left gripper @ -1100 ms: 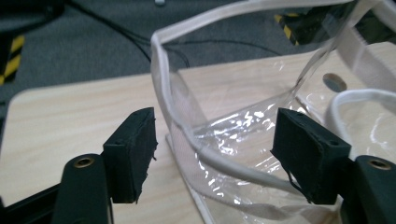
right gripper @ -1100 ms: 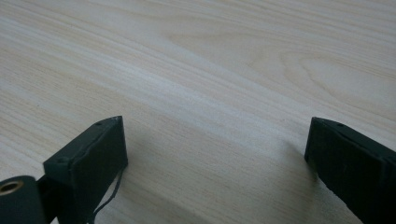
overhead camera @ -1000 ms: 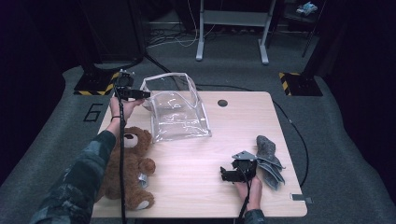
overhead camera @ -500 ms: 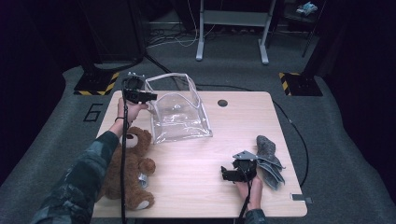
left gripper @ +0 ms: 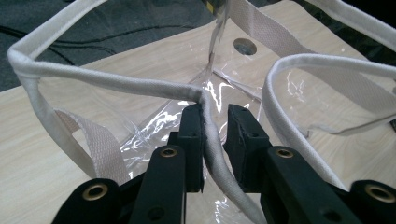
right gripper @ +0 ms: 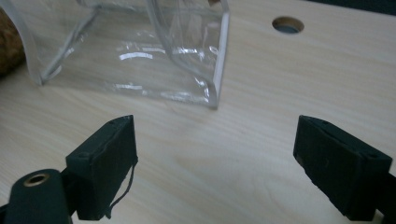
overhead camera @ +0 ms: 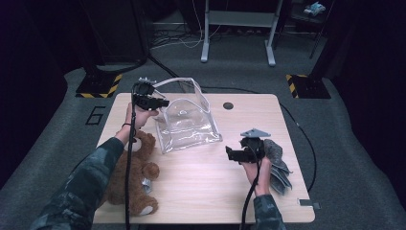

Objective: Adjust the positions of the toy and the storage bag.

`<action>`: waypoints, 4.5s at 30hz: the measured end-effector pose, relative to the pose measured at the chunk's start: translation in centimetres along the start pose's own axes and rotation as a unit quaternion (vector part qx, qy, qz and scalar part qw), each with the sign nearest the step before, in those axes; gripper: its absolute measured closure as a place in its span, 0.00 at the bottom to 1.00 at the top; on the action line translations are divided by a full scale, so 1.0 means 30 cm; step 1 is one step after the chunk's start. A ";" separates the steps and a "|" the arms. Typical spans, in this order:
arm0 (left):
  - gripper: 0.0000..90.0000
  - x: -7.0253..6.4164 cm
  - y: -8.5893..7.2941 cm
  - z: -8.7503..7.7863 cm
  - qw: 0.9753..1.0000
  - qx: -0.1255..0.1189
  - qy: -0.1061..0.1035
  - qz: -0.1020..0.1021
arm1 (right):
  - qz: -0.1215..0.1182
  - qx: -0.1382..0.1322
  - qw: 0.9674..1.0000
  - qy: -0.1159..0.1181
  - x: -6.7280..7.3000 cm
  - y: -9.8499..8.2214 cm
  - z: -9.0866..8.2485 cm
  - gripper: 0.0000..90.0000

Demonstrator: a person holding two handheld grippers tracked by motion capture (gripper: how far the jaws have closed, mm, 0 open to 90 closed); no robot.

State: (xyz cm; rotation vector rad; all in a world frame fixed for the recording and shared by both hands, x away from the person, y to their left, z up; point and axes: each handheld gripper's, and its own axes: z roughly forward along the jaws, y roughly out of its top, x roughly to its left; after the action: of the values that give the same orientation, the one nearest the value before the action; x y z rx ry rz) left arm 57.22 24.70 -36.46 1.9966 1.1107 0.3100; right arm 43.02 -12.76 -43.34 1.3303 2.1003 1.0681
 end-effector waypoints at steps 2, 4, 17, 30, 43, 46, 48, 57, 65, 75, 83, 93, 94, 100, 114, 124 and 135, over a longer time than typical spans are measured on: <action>0.67 0.014 -0.002 -0.005 1.000 0.004 0.014 0.001 | 0.005 -0.004 1.000 0.003 0.001 0.058 0.005 0.14; 0.55 0.034 -0.007 -0.016 1.000 0.005 0.025 -0.013 | 0.006 -0.004 1.000 0.009 0.001 0.111 0.014 0.14; 0.52 0.124 -0.020 -0.060 0.997 0.014 0.048 -0.060 | 0.012 -0.013 0.998 0.060 0.002 0.322 0.074 0.37; 0.78 0.113 -0.024 -0.034 0.996 0.032 0.052 -0.062 | 0.023 -0.012 0.997 0.068 0.082 0.461 0.169 0.80; 0.88 0.077 -0.012 -0.028 0.998 0.043 0.034 -0.030 | 0.008 -0.004 1.000 0.022 0.055 0.401 0.064 0.98; 0.88 0.052 -0.008 -0.016 0.999 0.043 0.025 -0.023 | 0.019 -0.004 1.000 0.020 0.037 0.366 0.016 0.98; 0.88 0.029 -0.007 -0.006 0.999 0.045 0.018 -0.013 | 0.021 -0.005 1.000 0.019 0.026 0.337 -0.017 0.98; 0.63 -0.006 0.008 0.008 0.999 0.038 0.004 -0.015 | 0.012 -0.005 0.999 0.045 0.002 0.319 -0.069 0.78; 0.66 0.024 0.005 0.031 0.996 0.074 0.005 -0.048 | -0.008 0.037 0.998 0.040 0.040 0.467 0.082 0.69; 0.91 0.026 0.001 0.011 0.994 0.103 -0.004 -0.034 | 0.021 0.058 0.998 -0.006 -0.012 0.429 0.087 0.96; 0.92 0.001 0.012 -0.011 0.993 0.116 -0.014 -0.026 | 0.035 0.063 0.997 -0.012 -0.037 0.413 0.027 0.96; 0.92 -0.020 -0.031 -0.037 0.990 0.131 -0.036 -0.029 | 0.028 0.064 0.998 -0.004 -0.011 0.370 -0.041 0.95; 0.92 -0.023 -0.037 -0.043 0.990 0.132 -0.038 -0.023 | 0.028 0.063 0.998 -0.003 -0.009 0.365 -0.046 0.95; 0.88 -0.023 -0.057 -0.048 0.990 0.134 -0.030 -0.028 | 0.029 0.053 0.998 0.009 -0.010 0.327 -0.024 0.91; 0.20 -0.027 -0.101 -0.240 0.998 0.033 0.028 -0.054 | 0.040 -0.033 0.999 0.004 -0.027 0.222 -0.192 0.17; 0.07 -0.038 -0.201 -0.329 0.997 0.008 0.057 -0.055 | 0.026 -0.031 0.999 -0.012 -0.027 0.038 -0.241 0.06; 0.03 -0.062 -0.299 -0.365 0.996 -0.005 0.071 -0.047 | 0.021 0.007 1.000 -0.017 0.022 -0.185 -0.103 0.03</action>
State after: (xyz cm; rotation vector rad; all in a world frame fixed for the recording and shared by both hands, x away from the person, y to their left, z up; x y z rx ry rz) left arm 44.75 31.62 -35.88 1.9309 1.2869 0.4124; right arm 37.45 -14.68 -45.82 1.3955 2.0670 1.0433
